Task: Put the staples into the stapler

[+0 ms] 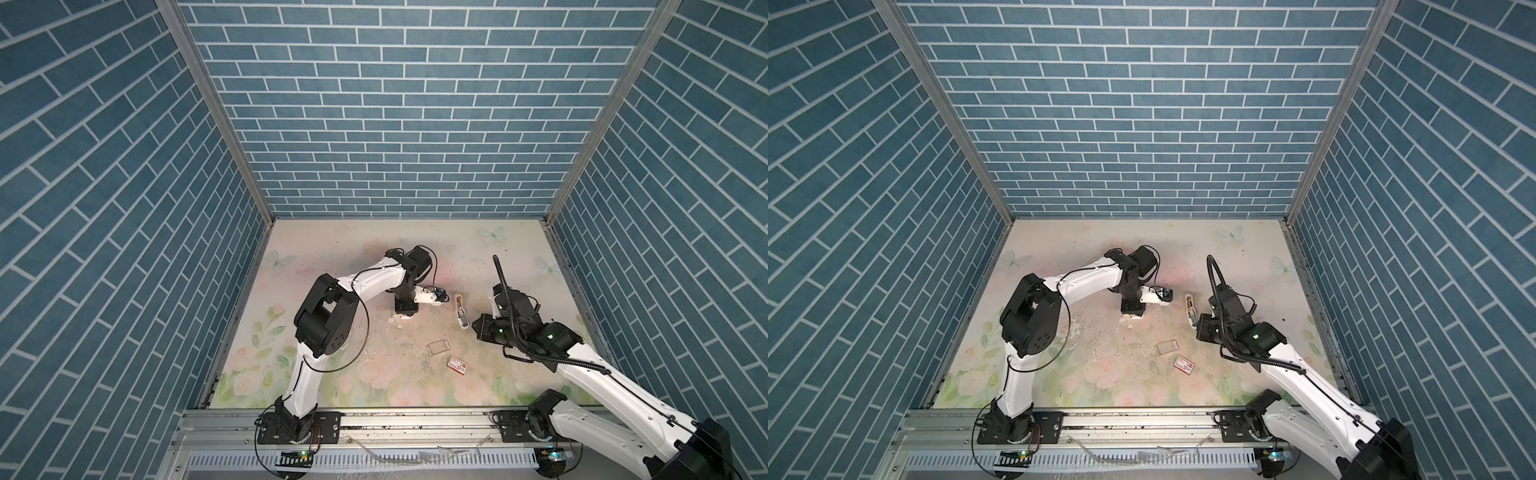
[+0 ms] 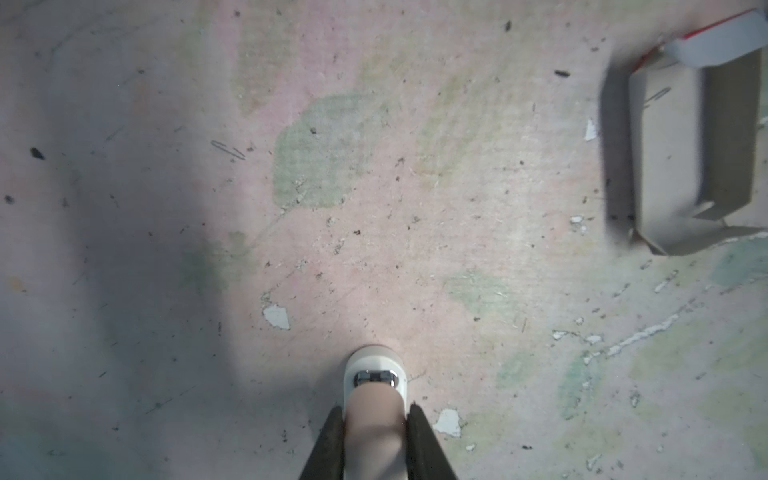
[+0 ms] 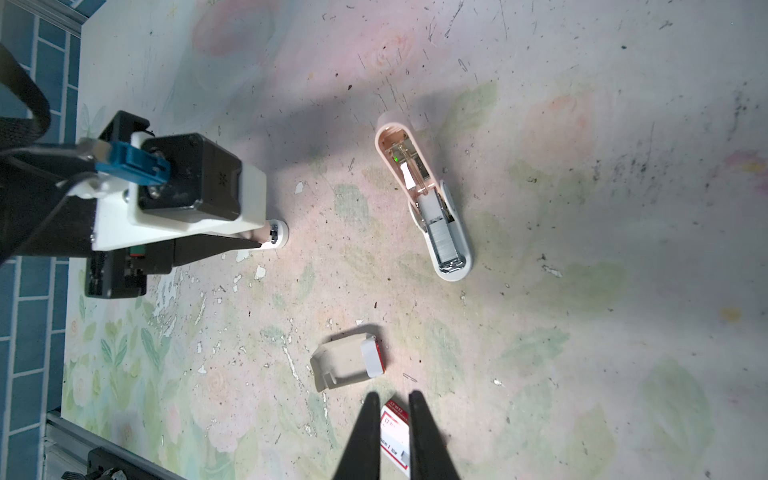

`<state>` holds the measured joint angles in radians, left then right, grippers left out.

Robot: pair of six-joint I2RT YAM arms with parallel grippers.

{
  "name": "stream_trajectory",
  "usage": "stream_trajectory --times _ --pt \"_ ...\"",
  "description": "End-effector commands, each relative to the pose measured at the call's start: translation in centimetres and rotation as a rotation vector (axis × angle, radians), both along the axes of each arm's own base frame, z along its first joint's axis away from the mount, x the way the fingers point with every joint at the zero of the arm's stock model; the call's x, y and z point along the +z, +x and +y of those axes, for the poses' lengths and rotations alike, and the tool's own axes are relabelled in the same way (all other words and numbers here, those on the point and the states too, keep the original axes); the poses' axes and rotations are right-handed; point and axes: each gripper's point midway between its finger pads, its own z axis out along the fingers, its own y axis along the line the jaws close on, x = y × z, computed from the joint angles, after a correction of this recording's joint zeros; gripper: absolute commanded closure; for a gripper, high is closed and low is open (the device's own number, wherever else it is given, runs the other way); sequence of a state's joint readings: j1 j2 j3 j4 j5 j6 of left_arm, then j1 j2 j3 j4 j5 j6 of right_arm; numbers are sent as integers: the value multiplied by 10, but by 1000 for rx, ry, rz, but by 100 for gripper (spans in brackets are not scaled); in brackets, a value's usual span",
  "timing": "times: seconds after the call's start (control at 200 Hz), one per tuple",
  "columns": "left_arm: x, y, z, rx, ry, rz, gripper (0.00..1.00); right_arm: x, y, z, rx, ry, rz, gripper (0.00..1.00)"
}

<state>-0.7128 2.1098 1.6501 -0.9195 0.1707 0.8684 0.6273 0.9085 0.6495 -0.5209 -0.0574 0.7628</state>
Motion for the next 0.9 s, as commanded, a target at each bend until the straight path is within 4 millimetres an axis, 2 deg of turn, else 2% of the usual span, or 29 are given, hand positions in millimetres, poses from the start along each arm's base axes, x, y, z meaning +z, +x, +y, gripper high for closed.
stream_trajectory --times 0.0,0.24,0.34,0.485,0.635,0.895 --pt "-50 -19 29 -25 186 91 95 -2 0 -3 -30 14 1 85" --pt "-60 -20 34 -31 245 80 95 -3 -1 -4 -33 17 -1 85" --pt "-59 -20 32 -26 238 82 95 -2 -1 -5 -36 17 -5 85" --pt "-49 -17 28 -16 212 64 92 -2 -1 -6 -39 12 -5 85" --pt "-32 -11 25 -5 180 29 83 0 -1 -7 -45 13 -13 84" --pt "-8 -10 23 6 139 1 75 1 1 -7 -48 11 -18 84"
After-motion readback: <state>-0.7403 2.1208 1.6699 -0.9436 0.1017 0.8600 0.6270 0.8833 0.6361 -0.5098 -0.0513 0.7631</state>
